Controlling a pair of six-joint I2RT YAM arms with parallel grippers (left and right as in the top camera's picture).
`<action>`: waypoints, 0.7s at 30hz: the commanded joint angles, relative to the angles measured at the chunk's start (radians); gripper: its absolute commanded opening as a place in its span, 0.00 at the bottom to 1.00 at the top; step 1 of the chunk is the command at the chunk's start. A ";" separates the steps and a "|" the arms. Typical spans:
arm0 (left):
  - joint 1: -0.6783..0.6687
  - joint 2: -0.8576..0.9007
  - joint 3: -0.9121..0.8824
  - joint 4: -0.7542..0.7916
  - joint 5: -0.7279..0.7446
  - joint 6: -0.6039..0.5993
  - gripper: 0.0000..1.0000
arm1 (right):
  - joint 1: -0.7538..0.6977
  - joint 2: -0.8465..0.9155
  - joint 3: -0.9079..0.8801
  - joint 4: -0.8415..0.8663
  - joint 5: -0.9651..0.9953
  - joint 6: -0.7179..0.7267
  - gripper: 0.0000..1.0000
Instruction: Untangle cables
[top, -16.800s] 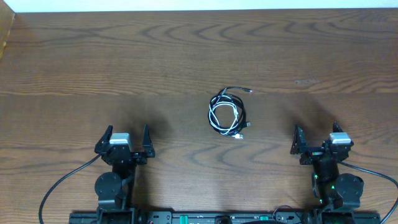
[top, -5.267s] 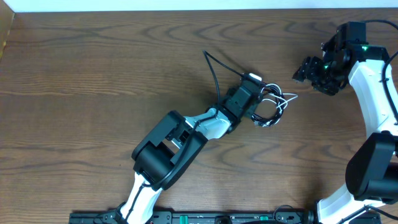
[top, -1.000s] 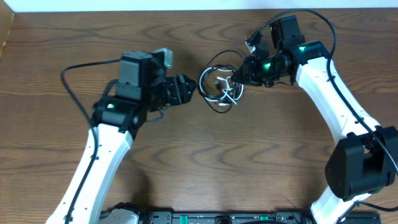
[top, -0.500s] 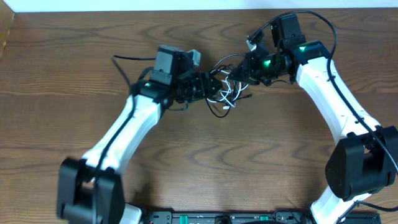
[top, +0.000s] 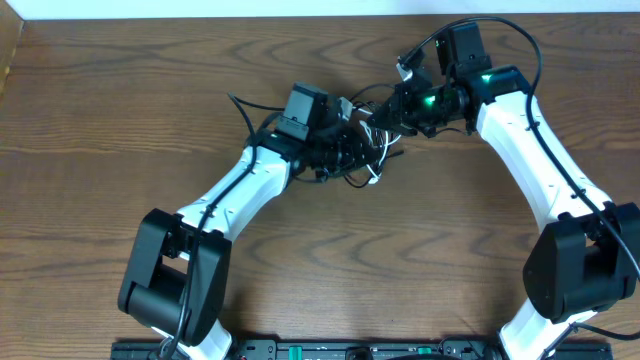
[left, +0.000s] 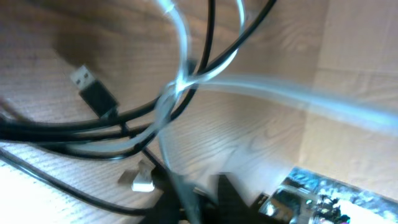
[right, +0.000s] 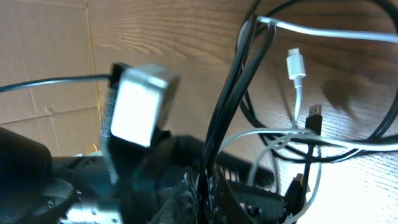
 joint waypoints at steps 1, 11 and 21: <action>-0.010 0.015 0.011 -0.031 -0.058 -0.003 0.07 | -0.021 0.004 0.017 -0.003 0.000 0.013 0.01; 0.003 -0.231 0.011 -0.084 -0.220 0.092 0.07 | -0.063 0.005 0.010 -0.167 0.666 0.028 0.01; 0.021 -0.569 0.011 -0.139 -0.492 0.205 0.08 | -0.064 0.005 -0.038 -0.183 0.862 0.028 0.01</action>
